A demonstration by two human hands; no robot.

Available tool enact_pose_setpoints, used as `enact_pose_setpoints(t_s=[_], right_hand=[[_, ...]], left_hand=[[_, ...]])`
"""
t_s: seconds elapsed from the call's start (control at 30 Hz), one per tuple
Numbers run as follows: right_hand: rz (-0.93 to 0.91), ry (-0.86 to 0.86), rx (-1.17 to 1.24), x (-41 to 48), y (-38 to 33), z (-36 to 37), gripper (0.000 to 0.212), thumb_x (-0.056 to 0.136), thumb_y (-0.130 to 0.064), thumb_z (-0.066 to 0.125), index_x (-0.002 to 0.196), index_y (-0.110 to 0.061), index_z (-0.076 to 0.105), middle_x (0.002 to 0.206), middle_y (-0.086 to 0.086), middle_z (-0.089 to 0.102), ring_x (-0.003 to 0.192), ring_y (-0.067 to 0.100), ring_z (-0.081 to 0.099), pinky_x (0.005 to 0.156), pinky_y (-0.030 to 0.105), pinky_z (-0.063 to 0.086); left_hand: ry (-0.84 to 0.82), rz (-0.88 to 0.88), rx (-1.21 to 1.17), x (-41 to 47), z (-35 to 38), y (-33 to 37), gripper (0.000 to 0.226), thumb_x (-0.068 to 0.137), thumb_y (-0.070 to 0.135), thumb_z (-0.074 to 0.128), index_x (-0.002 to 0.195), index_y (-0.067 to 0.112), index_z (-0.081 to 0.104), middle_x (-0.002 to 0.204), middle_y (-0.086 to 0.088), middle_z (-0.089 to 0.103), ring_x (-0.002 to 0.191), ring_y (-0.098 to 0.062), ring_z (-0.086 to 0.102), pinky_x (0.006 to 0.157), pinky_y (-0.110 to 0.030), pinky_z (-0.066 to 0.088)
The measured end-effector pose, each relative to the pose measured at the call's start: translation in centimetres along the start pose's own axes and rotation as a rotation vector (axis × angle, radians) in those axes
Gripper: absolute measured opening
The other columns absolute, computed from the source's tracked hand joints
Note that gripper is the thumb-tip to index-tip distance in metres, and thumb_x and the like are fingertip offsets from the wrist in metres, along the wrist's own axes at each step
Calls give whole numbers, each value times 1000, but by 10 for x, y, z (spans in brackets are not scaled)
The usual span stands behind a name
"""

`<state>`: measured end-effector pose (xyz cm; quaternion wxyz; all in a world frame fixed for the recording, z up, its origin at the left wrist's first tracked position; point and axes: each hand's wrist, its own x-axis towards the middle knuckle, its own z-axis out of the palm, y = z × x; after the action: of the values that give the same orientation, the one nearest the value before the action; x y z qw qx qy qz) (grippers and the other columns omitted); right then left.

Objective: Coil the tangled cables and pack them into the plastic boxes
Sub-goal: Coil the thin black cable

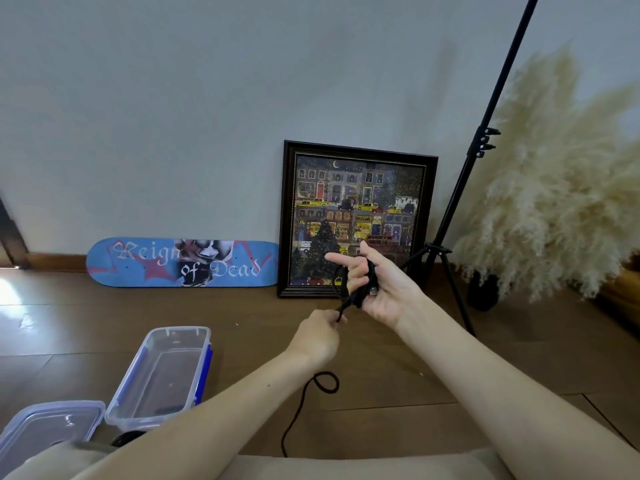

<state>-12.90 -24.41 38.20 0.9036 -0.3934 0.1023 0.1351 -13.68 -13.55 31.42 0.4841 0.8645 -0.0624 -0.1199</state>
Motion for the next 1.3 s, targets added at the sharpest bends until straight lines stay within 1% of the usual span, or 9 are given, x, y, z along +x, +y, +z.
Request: enact_pose_setpoints(t_s=[0.07,0.17,0.3,0.43,0.57,0.73,0.93,1.13,1.3], right_hand=[[71,-102,-90,-2,-3,-1,52,97,-36,43,109,11,60,43,-6,44,32,2,45,32,10,35],[164,-254,-309,-8,-10,-2,52,87,-37,50,101,9,69,39,-8,40,26,3,39,28,9,27],[265,-494,-316,-11,-11,-3,50,88,-34,61,108,12,66,39,-5,44,26,4,42,29,13,31],[63,-283,-204,-8,-6,10,55,89,-38,47,105,10,67,36,-7,30,23,5,27,30,12,18],[-94,-211,-109,-3,-10,7,59,98,-46,36,117,6,58,40,-7,29,27,6,27,33,13,23],[-261,-88,-242,1,-9,3,56,99,-47,34,120,-1,59,49,-6,44,40,4,37,43,16,36],[-447,58,-667,4,-3,4,49,101,-44,36,125,-6,55,67,9,69,52,14,63,57,23,51],[-587,168,-1169,2,2,2,58,102,-38,40,71,4,66,60,16,67,49,22,63,59,30,52],[-581,242,-1860,6,7,-2,50,99,-46,42,69,-8,56,62,7,64,62,25,64,71,41,54]], left_hand=[[-4,5,26,0,1,-1,32,99,9,31,113,13,60,83,-5,52,81,-32,58,67,-23,37],[9,3,155,1,-3,0,30,98,9,33,115,13,57,94,-10,58,91,-30,61,70,-25,40],[145,46,363,3,-21,-3,37,93,6,38,124,18,52,116,-12,59,107,-34,57,82,-36,46],[129,98,366,3,-27,-4,48,91,2,35,130,24,50,117,-12,60,105,-34,57,85,-38,49],[46,142,238,-7,-16,3,33,98,14,35,124,23,54,111,-11,62,102,-34,59,88,-40,49],[-33,172,47,-18,-12,13,33,102,19,33,129,17,53,77,-4,61,70,-14,60,61,-14,42],[-96,137,44,-15,-21,19,34,102,21,36,130,22,55,57,4,53,45,0,42,44,-14,30],[-194,104,-30,-20,-25,23,34,97,21,50,130,16,54,56,5,54,49,-3,43,47,-19,31],[-135,147,61,-18,-48,31,15,89,23,63,100,17,72,52,7,56,45,-7,38,46,-17,32]])
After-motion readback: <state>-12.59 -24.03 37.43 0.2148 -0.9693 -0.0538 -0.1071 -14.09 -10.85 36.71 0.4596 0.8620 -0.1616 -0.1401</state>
